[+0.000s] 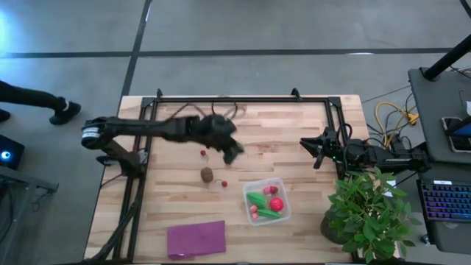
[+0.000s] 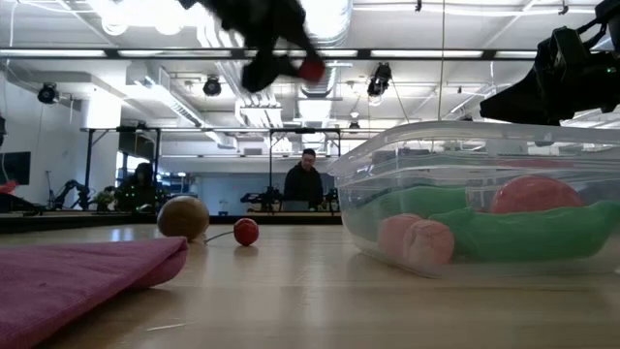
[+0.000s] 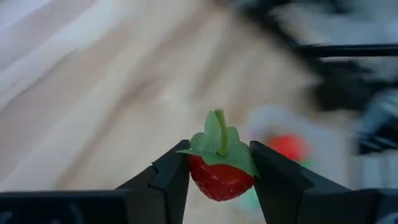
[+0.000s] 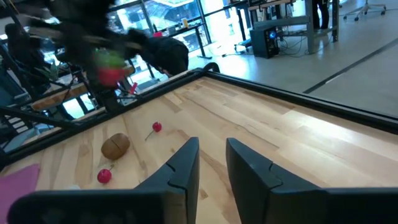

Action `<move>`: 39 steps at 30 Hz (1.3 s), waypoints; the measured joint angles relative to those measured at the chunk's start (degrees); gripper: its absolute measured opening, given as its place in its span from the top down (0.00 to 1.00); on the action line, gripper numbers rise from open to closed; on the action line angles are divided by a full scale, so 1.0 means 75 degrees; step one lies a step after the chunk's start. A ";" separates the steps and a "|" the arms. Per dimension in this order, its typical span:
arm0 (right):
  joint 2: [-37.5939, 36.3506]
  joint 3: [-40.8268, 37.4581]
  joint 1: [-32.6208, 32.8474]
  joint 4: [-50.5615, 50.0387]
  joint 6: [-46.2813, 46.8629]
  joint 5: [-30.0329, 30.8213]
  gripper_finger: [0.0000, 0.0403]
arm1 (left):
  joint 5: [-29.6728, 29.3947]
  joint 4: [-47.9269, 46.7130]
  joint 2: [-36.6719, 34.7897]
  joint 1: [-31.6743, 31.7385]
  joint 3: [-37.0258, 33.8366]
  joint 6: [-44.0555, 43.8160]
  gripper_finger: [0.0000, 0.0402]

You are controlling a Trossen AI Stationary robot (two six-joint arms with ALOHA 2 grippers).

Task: Pick and placing Produce into tupperware
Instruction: Put the red strawberry into the transparent container, then put the top red cherry into the transparent container

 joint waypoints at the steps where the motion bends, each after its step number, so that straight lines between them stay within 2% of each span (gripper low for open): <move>1: 0.0000 0.0000 -0.0001 0.0000 0.0000 0.0000 0.81 | 0.0002 0.0355 0.0018 -0.0318 0.0104 0.0173 0.66; 5: 0.0001 0.0000 0.0000 0.0000 0.0000 0.0000 0.80 | 0.0003 0.1537 0.0505 -0.1216 0.0352 0.0509 0.66; 7: -0.0002 0.0000 -0.0001 0.0000 0.0000 0.0000 0.79 | -0.0003 0.1835 0.0943 -0.1455 0.0444 0.0082 0.66; 10: 0.0003 0.0000 -0.0003 -0.0006 0.0000 -0.0003 0.79 | 0.0107 0.1849 0.1660 -0.1710 0.0632 -0.0444 0.66; 20: 0.0001 -0.0003 0.0000 -0.0003 0.0000 0.0000 0.82 | 0.0353 0.1618 0.3518 -0.2245 0.2169 -0.0673 0.65; 25: -0.0002 -0.0003 0.0000 0.0000 0.0000 0.0000 0.80 | 0.0417 0.0519 0.4028 -0.2270 0.2773 -0.1210 0.55; 31: 0.0006 -0.0003 -0.0001 -0.0002 0.0000 0.0000 0.79 | 0.0247 0.0357 0.4033 -0.2261 0.3022 -0.1254 0.37; 34: 0.0001 -0.0003 -0.0003 -0.0005 0.0000 0.0000 0.80 | -0.0353 -0.0491 0.3714 -0.2221 0.3066 -0.1243 0.33; 36: 0.0001 -0.0003 -0.0002 -0.0006 0.0000 -0.0001 0.81 | -0.1347 -0.1496 0.3394 -0.2189 0.3096 -0.1369 0.34; 38: 0.0005 -0.0003 -0.0001 0.0000 0.0000 0.0001 0.81 | -0.2537 -0.3032 0.2975 -0.2093 0.3102 -0.2203 0.35; 39: 0.0006 -0.0003 -0.0003 -0.0003 0.0000 0.0000 0.82 | -0.2798 -0.3876 0.2755 -0.1973 0.3099 -0.2818 0.36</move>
